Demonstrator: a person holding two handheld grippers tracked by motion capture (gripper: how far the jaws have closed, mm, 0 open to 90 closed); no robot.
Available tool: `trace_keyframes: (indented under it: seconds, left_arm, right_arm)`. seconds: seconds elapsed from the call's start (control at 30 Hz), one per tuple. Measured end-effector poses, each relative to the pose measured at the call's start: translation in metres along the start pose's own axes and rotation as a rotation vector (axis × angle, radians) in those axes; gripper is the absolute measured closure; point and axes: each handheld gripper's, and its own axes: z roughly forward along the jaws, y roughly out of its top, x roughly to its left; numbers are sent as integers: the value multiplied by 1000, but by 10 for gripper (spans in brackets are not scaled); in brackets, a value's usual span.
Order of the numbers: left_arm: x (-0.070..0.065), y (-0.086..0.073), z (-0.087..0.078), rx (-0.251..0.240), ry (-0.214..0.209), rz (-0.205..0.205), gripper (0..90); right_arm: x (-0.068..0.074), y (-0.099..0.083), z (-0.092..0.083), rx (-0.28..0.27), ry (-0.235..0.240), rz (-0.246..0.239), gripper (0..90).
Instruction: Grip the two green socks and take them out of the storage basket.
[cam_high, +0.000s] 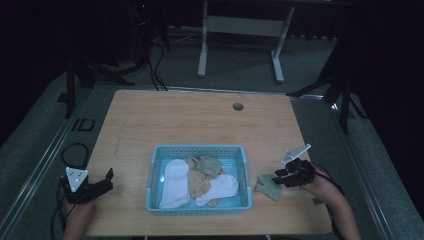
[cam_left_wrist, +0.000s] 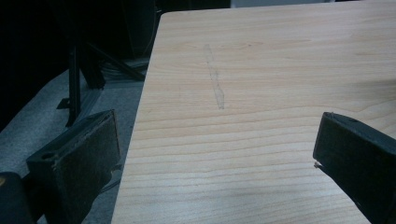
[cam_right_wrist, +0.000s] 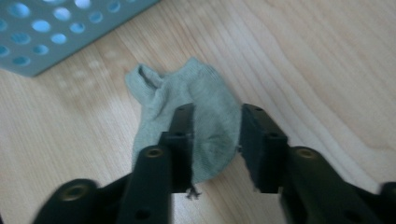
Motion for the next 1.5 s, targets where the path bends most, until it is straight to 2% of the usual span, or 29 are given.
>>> trace_keyframes:
  seconds: [0.07,0.2,0.4,0.67,0.83,1.07,1.3,1.4,1.5]
  left_arm:
    - [0,0,0,1,0,1,4]
    - [0,0,0,0,0,-1,4]
    - [0,0,0,-1,-1,-1,4]
    - [0,0,0,0,0,-3,4]
    - [0,0,0,0,0,-4,4]
    - [0,0,0,1,-1,-4,4]
    - [0,0,0,0,-2,-4,4]
    - [0,0,0,1,-3,-3,4]
    - [0,0,0,1,-4,-4,4]
  right_arm:
    - [1,4,-4,-3,-20,-16,566]
    - [3,11,-9,-19,-31,-27,547]
    - [6,23,-13,-2,-30,-54,535]
    - [13,41,-18,-22,-27,-87,484]
    - [20,52,-20,-37,-42,-120,481]
    - [27,70,-22,-53,-24,-128,476]
    - [36,92,-22,-66,-9,-159,473]
    - [43,99,-19,-63,-6,-209,475]
    - [49,107,-14,-54,-7,-236,476]
